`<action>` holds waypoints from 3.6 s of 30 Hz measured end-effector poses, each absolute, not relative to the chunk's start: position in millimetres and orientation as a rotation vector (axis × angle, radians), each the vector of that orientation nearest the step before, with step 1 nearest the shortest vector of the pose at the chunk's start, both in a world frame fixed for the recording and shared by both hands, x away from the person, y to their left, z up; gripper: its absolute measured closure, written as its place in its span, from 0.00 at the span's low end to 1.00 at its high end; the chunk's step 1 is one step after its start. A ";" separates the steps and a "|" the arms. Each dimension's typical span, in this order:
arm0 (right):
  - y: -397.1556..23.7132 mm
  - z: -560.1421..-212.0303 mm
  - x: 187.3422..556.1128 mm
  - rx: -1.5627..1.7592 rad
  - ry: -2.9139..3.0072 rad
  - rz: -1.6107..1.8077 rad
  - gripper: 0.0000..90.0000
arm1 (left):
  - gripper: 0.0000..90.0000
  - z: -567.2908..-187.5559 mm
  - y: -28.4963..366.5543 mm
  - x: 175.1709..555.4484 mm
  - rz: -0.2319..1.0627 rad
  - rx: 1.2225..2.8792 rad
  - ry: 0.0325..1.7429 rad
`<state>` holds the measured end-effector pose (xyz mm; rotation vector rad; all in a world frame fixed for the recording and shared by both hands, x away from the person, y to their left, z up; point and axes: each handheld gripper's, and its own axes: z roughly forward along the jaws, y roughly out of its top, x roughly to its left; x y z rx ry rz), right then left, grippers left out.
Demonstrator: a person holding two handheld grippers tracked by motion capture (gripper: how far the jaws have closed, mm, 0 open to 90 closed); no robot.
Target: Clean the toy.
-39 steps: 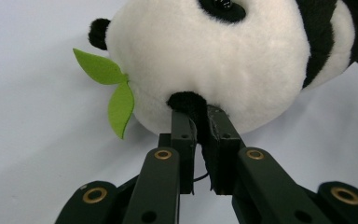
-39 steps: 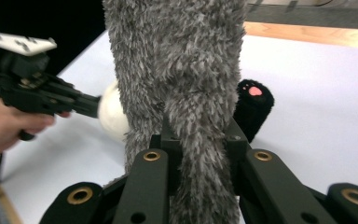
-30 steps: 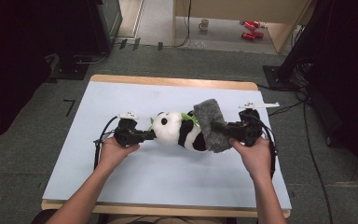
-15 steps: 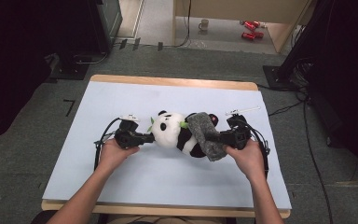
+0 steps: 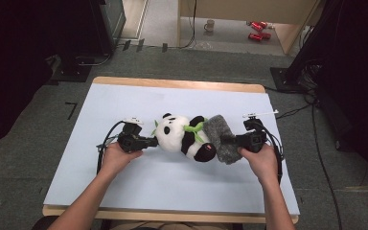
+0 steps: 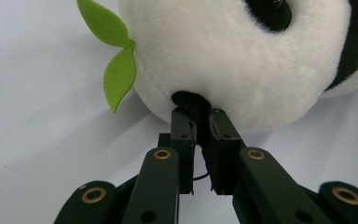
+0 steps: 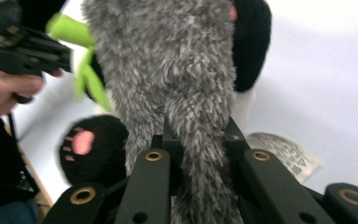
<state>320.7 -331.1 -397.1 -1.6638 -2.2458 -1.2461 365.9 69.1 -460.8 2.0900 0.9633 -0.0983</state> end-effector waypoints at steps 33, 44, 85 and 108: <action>-314.0 -400.3 319.6 -1.630 -2.386 -1.165 0.87 | 0.92 -459.5 67.4 365.4 -0.069 2.093 0.970; -352.9 -376.3 315.2 -1.777 -2.301 -1.345 0.87 | 0.92 -462.9 67.9 364.8 -0.074 2.100 0.975; -353.3 -413.3 334.6 -1.905 -2.304 -1.169 0.87 | 0.92 -469.7 71.2 363.9 -0.110 2.033 1.004; -333.7 -365.3 327.6 -1.762 -2.273 -1.537 0.86 | 0.92 -473.0 71.3 356.0 -0.116 2.040 1.034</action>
